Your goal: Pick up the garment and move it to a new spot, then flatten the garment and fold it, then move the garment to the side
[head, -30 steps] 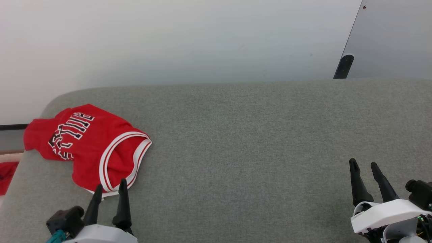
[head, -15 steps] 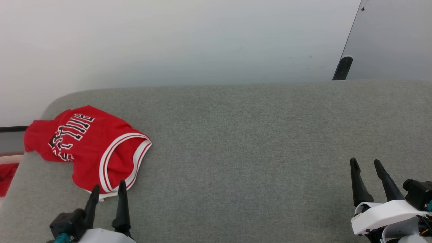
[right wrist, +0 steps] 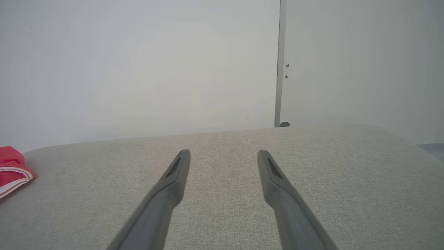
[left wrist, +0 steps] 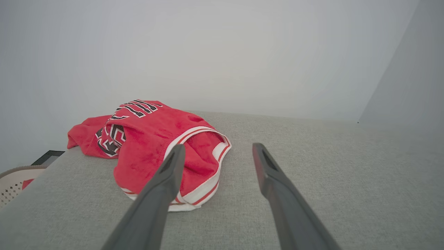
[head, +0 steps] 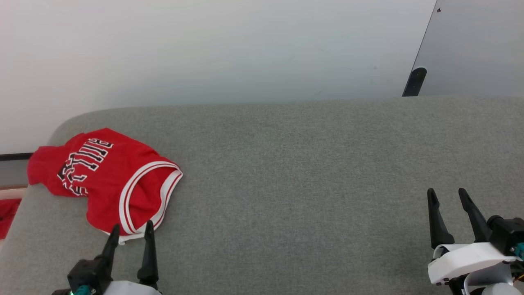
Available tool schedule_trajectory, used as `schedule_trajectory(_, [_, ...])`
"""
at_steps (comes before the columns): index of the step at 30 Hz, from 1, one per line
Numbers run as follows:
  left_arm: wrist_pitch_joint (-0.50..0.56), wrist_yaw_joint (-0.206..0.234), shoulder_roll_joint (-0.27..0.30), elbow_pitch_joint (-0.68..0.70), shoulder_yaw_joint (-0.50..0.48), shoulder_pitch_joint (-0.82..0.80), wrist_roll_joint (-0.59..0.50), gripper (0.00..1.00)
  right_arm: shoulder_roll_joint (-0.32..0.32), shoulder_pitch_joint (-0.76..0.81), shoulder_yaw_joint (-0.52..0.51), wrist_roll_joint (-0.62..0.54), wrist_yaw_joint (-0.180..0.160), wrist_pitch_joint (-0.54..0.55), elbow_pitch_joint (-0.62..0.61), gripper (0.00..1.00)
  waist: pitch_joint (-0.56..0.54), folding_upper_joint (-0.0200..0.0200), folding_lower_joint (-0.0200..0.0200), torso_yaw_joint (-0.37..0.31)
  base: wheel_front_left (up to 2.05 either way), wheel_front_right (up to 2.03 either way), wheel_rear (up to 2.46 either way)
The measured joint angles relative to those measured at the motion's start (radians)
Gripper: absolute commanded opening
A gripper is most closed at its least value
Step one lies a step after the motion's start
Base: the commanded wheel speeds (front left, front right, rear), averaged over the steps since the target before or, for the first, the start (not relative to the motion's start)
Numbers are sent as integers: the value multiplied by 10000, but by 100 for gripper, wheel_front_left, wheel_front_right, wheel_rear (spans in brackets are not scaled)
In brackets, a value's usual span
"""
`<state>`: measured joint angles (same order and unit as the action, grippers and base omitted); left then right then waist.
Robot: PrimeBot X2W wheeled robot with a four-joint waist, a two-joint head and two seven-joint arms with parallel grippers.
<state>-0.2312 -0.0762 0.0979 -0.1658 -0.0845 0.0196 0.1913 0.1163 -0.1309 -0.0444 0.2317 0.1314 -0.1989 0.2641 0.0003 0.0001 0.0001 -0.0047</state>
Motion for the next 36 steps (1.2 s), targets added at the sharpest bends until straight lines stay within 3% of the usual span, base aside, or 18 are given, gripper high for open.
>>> schedule_trajectory(17, [-324,-75,-36,123,-171,72,-1179,100,-130,-6,-150,-779,0,-305,44,100,47,0,0,8,0,0,0])
schedule_trajectory(36, [-332,-217,-182,27,-393,55,-1026,100,-151,-5,-165,-380,0,-257,44,100,91,0,0,-11,0,0,0])
